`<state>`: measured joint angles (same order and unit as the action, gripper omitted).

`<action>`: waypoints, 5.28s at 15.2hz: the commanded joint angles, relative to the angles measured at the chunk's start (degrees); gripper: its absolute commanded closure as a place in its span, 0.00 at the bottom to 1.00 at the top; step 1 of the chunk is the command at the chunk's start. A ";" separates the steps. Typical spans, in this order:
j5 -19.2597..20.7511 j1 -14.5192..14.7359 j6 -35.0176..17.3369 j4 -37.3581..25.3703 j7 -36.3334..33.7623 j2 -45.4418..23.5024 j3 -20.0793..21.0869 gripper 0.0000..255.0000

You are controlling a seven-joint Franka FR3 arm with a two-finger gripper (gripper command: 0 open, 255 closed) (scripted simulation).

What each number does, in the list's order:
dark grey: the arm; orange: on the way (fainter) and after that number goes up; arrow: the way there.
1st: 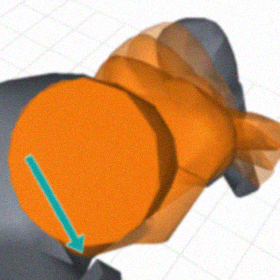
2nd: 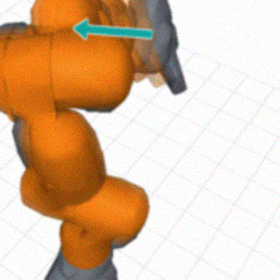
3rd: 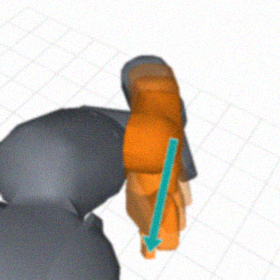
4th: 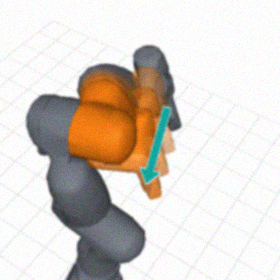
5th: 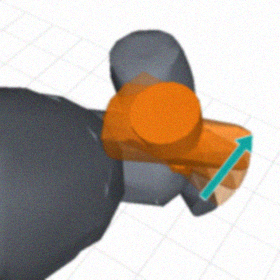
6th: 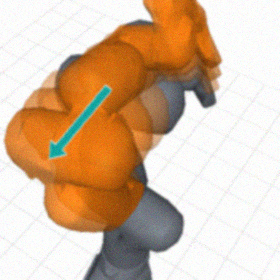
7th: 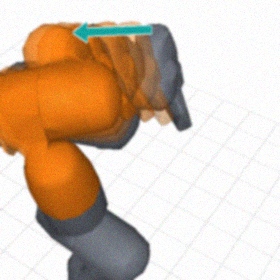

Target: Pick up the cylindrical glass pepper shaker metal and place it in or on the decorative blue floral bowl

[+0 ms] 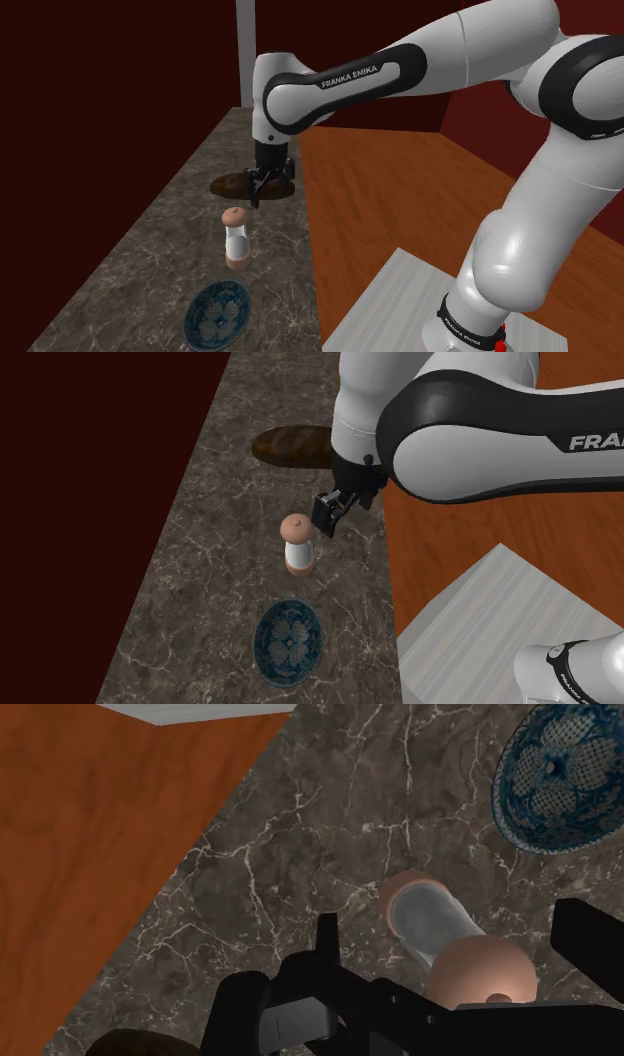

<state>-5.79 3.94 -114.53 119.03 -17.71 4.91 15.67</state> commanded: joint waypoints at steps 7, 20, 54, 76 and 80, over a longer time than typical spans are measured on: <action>1.35 1.53 -4.62 -10.43 -6.11 -13.82 1.33 0.00; 1.89 1.96 -9.23 -7.89 -6.48 -15.92 1.40 0.00; 1.07 1.58 7.42 -20.32 -7.23 -11.51 1.52 1.00; -0.31 10.56 8.90 -16.56 -24.87 -4.05 10.16 1.00; -0.37 10.60 5.85 -13.57 -24.63 -4.13 10.21 1.00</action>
<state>-6.11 14.49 -107.91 104.67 -42.33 0.70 25.83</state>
